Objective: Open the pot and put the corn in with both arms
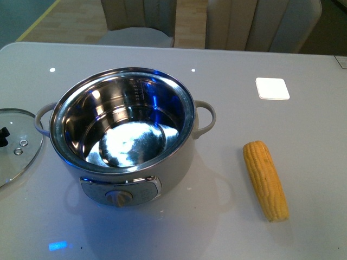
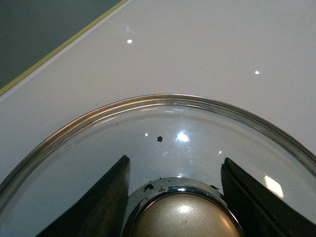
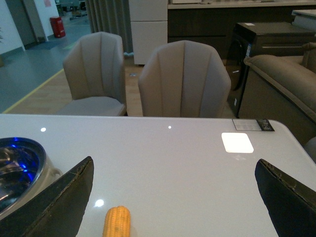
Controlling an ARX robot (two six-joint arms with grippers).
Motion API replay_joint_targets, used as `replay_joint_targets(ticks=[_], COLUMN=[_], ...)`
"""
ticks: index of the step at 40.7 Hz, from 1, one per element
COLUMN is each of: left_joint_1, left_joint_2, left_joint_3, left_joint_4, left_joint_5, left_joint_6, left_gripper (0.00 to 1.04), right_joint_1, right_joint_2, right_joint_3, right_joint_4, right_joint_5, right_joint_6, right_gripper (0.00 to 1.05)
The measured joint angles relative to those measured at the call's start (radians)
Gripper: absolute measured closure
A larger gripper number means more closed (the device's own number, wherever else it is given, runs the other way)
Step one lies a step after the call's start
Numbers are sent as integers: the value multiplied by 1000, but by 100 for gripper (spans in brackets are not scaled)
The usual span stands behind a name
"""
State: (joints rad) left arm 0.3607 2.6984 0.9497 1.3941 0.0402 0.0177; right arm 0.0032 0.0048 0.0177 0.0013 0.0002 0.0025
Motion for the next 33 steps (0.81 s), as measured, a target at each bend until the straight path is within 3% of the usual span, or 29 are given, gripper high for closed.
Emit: replay_joint_targets(ticks=[7,20,33], left_joint_1=[2,-39,-172], left_joint_2=[-53,-486,-1032], left_joint_3=[-47,-185,-352], left_joint_4=[-16,-201,-513], left_joint_5=[13,43,106], left_joint_6=[-3,-101,-227], left_gripper=[6,7,7], right_joint_1=[0,0,0], right_joint_2=[0,0,0], right_joint_3=[0,0,0], right_joint_4=[0,0,0], right_joint_5=[0,0,0], right_joint_6=[0,0,0], right_gripper=[9,9,9])
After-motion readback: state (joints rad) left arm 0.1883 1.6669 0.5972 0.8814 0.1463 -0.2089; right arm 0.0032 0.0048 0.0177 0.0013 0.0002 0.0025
